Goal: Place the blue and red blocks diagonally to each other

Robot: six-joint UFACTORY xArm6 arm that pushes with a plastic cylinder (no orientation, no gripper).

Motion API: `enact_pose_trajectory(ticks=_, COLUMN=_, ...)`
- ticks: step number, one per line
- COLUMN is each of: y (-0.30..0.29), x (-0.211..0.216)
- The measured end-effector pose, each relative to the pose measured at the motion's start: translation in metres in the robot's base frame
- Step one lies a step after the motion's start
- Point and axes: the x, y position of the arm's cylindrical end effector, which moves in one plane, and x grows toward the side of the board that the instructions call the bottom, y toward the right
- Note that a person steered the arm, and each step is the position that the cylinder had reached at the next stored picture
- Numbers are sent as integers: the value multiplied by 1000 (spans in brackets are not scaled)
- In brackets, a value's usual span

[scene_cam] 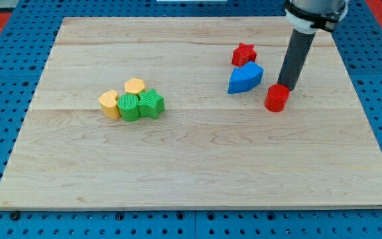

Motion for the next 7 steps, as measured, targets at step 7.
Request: enact_pose_trajectory(ticks=7, y=14, x=-51)
